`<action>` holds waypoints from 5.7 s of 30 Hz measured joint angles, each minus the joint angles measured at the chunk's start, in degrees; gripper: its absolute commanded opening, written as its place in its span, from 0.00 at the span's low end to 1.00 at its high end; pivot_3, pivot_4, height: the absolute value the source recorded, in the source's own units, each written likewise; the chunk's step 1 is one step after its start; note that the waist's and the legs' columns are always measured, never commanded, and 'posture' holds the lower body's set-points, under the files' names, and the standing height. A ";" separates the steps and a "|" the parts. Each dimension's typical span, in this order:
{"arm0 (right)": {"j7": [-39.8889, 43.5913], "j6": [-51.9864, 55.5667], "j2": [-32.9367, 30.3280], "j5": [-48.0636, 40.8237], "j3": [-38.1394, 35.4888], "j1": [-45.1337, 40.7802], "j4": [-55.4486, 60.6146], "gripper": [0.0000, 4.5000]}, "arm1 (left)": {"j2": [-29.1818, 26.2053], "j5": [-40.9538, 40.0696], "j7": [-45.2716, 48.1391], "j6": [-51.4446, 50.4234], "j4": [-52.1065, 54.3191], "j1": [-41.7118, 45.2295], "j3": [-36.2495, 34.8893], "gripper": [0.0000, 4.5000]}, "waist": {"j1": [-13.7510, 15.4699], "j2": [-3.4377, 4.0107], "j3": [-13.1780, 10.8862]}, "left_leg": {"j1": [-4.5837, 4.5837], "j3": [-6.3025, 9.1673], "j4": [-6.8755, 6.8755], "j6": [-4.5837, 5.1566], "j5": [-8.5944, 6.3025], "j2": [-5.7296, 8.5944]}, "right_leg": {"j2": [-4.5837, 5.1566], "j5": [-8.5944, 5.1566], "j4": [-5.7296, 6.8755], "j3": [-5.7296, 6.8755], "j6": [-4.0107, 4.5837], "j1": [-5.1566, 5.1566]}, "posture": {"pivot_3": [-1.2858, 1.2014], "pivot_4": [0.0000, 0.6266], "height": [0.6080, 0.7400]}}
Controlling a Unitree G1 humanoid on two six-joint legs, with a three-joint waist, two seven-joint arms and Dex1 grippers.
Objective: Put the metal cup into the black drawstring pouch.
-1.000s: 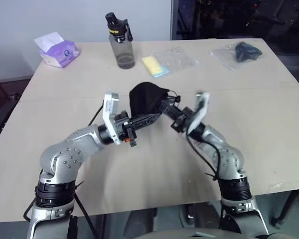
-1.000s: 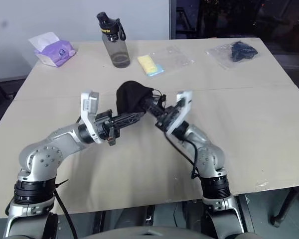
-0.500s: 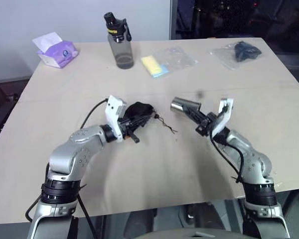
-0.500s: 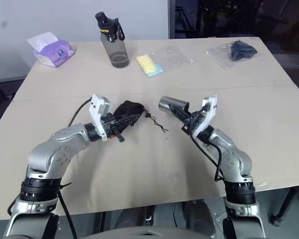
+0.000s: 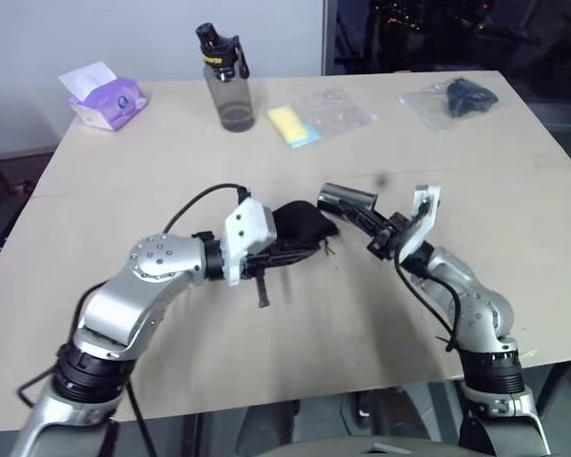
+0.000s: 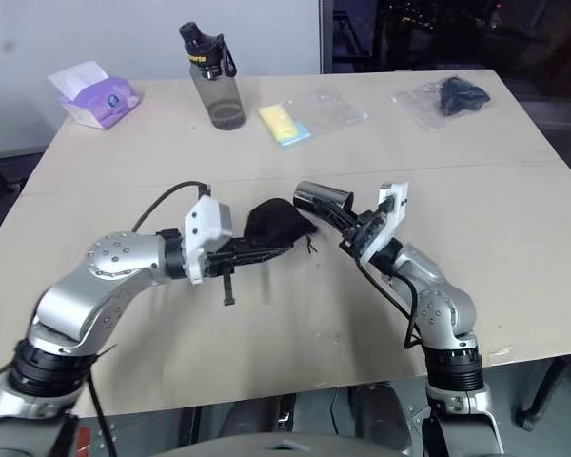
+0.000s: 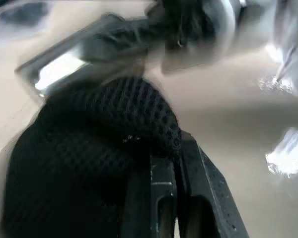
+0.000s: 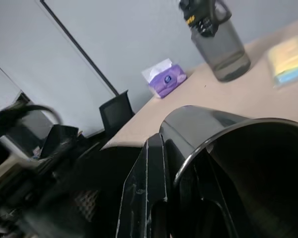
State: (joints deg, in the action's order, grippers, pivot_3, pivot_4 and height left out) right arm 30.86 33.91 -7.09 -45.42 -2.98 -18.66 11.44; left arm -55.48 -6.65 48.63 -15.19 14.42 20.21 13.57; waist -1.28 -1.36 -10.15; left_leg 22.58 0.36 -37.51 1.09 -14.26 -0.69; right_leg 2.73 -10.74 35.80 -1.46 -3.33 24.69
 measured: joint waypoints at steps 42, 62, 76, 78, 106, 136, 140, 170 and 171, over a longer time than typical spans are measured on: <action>-3.25 -3.07 3.66 2.13 -2.79 -2.03 -3.45 0.01 | 6.25 43.93 -35.16 34.34 -20.88 10.19 -1.79 0.00 | 0.19 0.69 0.70 | 0.96 -0.06 -0.34 0.10 -0.06 0.15 | 0.23 0.37 0.19 0.10 0.04 0.80 | 0.52 0.24 1.00; 3.30 -2.23 -1.34 4.61 6.68 -3.20 2.37 0.01 | 44.49 3.81 -33.72 -30.48 -13.34 17.31 -29.21 0.00 | 0.25 -0.06 0.50 | 1.08 0.57 -1.03 0.11 -0.06 0.10 | 0.14 0.39 0.54 0.55 0.02 0.55 | 0.52 0.24 1.00; 7.39 -7.02 -0.28 17.90 20.30 -4.62 -2.09 0.01 | 52.80 -5.74 -45.34 -62.25 -5.09 24.86 -38.36 0.00 | 0.35 -0.09 0.50 | 0.96 0.64 -1.01 0.03 -0.02 0.15 | 0.14 0.39 0.57 0.55 0.04 0.48 | 0.52 0.24 1.00; 7.34 -7.95 0.81 19.78 21.53 -5.61 -4.10 0.01 | 53.51 -6.49 -45.62 -64.06 -4.22 25.52 -38.40 0.00 | 0.34 -0.09 0.50 | 0.96 0.64 -1.00 0.01 -0.01 0.15 | 0.14 0.39 0.57 0.55 0.04 0.48 | 0.52 0.24 1.00; 2.59 -5.45 5.28 17.13 11.67 -4.04 -3.12 0.01 | 49.70 -19.10 -36.28 -69.96 5.46 19.39 -37.83 0.00 | 0.35 -0.08 0.49 | 0.95 0.98 -0.88 -0.11 0.05 0.20 | 0.17 0.39 0.51 0.56 0.06 0.48 | 0.52 0.24 1.00; -2.47 -4.64 4.51 16.48 10.37 -1.29 -2.16 0.01 | 52.32 -21.74 -37.01 -73.64 3.80 19.37 -39.97 0.00 | 0.41 -0.09 0.50 | 0.89 0.96 -0.86 -0.11 0.05 0.23 | 0.15 0.39 0.41 0.70 0.07 0.34 | 0.52 0.24 1.00; -4.35 -5.55 6.11 17.10 9.25 -2.65 -2.94 0.01 | 52.30 -22.46 -36.92 -74.21 3.82 19.37 -40.00 0.00 | 0.40 -0.09 0.50 | 0.89 0.97 -0.85 -0.11 0.05 0.23 | 0.15 0.39 0.39 0.69 0.07 0.34 | 0.52 0.24 1.00; -13.96 -59.21 -5.21 63.17 26.95 -15.02 -36.54 0.01 | 53.51 -26.83 -34.75 -76.70 5.71 19.44 -41.08 0.00 | 0.23 -0.14 0.48 | 0.89 0.98 -0.78 -0.50 0.28 0.26 | 0.19 0.40 0.17 0.57 0.07 0.29 | 0.52 0.24 1.00; -14.07 -58.79 -3.18 60.84 25.32 -14.74 -36.70 0.01 | 53.55 -26.88 -34.75 -76.71 5.79 19.43 -41.08 0.00 | 0.16 -0.15 0.47 | 0.88 1.04 -0.78 -0.50 0.28 0.24 | 0.18 0.40 0.16 0.58 0.08 0.28 | 0.52 0.24 1.00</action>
State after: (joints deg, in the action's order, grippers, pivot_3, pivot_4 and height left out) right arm 16.80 -24.87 -10.27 15.42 22.34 -33.40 -25.26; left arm -1.93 -33.53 13.88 -91.90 20.21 39.64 -27.51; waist -1.11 -1.51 -9.69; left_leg 23.46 1.40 -38.29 0.59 -13.98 -0.45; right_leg 2.91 -10.33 35.96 -0.88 -3.25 24.97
